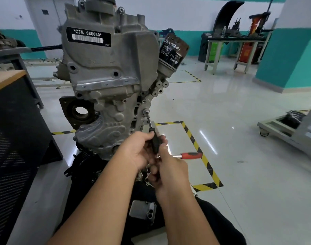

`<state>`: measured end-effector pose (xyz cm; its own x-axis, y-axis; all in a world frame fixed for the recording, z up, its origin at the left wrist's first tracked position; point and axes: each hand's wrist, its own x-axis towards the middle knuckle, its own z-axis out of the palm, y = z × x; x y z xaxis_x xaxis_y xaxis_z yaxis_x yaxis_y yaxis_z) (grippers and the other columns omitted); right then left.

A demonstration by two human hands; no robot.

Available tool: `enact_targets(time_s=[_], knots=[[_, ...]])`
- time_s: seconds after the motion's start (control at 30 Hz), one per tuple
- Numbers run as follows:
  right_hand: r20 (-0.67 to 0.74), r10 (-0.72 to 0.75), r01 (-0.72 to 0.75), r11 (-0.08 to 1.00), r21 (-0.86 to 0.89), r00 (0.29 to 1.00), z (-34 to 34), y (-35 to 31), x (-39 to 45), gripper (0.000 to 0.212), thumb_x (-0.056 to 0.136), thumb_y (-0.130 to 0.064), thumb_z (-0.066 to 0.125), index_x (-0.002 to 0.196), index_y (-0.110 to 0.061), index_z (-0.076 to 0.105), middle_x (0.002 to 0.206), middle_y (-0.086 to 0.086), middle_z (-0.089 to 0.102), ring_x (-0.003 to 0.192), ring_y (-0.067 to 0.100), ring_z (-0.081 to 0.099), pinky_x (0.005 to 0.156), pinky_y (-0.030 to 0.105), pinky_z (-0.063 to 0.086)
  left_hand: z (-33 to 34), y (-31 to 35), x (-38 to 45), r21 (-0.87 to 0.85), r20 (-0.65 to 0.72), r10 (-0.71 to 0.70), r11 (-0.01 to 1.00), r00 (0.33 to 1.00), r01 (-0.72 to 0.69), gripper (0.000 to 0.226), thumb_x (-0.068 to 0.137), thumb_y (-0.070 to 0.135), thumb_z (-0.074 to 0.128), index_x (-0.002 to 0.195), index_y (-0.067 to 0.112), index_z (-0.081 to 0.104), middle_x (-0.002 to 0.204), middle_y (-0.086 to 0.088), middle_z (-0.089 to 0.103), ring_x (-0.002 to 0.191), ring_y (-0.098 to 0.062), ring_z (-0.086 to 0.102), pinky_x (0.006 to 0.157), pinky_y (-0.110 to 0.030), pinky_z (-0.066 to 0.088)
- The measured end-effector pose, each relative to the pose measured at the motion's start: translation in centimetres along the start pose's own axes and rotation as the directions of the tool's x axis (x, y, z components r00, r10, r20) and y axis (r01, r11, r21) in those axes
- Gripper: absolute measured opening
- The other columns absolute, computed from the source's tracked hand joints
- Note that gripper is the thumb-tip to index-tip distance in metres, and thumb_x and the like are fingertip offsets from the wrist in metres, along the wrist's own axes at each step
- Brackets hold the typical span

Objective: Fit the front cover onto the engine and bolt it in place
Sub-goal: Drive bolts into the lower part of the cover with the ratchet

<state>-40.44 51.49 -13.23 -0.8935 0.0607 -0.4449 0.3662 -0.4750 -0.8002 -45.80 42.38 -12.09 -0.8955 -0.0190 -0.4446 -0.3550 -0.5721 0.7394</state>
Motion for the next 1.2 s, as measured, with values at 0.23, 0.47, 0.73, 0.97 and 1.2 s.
enact_targets(time_s=[0.23, 0.47, 0.73, 0.97, 1.2], knots=[[-0.008, -0.326, 0.321, 0.934, -0.155, 0.945, -0.5, -0.5, -0.2, 0.034, 0.082, -0.037, 0.084, 0.076, -0.011, 0.063, 0.059, -0.001, 0.065, 0.045, 0.007, 0.055, 0.049, 0.022, 0.047, 0.7, -0.3, -0.2, -0.027, -0.008, 0.041, 0.999, 0.999, -0.041, 0.017, 0.098, 0.027, 0.065, 0.098, 0.010, 0.065, 0.071, -0.006, 0.068, 0.050, -0.017, 0.066, 0.045, -0.026, 0.056], [-0.046, -0.389, 0.329, 0.831, -0.448, 0.920, -1.4, -1.3, 0.7, 0.030, 0.078, -0.032, 0.087, 0.075, -0.014, 0.063, 0.067, 0.000, 0.067, 0.055, 0.016, 0.062, 0.055, 0.031, 0.053, 0.9, -0.5, -0.3, -0.023, -0.019, 0.040, 0.999, 0.999, -0.040, 0.020, 0.106, 0.018, 0.050, 0.106, 0.002, 0.062, 0.075, -0.013, 0.071, 0.065, -0.024, 0.071, 0.061, -0.032, 0.061], [0.005, -0.093, 0.094, 0.995, -0.018, 0.996, -1.2, -1.3, 0.4, 0.025, 0.088, -0.031, 0.079, 0.078, -0.010, 0.070, 0.063, 0.007, 0.065, 0.045, 0.018, 0.055, 0.044, 0.028, 0.047, 0.8, -0.5, -0.3, 0.041, -0.032, 0.052, 0.998, 0.998, -0.051, 0.029, 0.102, 0.023, 0.060, 0.124, 0.005, 0.063, 0.079, -0.012, 0.073, 0.059, -0.021, 0.069, 0.050, -0.026, 0.053], [0.016, -0.212, 0.213, 0.974, -0.078, 0.977, -0.8, -1.1, 0.5, 0.034, 0.084, -0.038, 0.081, 0.077, -0.007, 0.067, 0.062, 0.007, 0.067, 0.046, 0.019, 0.056, 0.045, 0.030, 0.050, 1.1, -0.6, -0.4, -0.002, -0.041, 0.065, 0.998, 0.997, -0.066, 0.020, 0.098, 0.028, 0.065, 0.093, 0.008, 0.066, 0.072, -0.006, 0.071, 0.053, -0.018, 0.067, 0.042, -0.026, 0.054], [0.006, -0.515, 0.445, 0.735, -0.511, 0.857, -1.3, -0.9, 0.7, 0.024, 0.075, -0.034, 0.086, 0.079, -0.024, 0.065, 0.069, -0.007, 0.066, 0.058, -0.005, 0.063, 0.050, 0.009, 0.043, 1.7, -0.9, 0.5, -0.037, -0.050, 0.085, 0.996, 0.995, -0.087, 0.017, 0.103, 0.016, 0.055, 0.108, 0.000, 0.055, 0.078, -0.014, 0.061, 0.063, -0.022, 0.062, 0.059, -0.034, 0.057]])
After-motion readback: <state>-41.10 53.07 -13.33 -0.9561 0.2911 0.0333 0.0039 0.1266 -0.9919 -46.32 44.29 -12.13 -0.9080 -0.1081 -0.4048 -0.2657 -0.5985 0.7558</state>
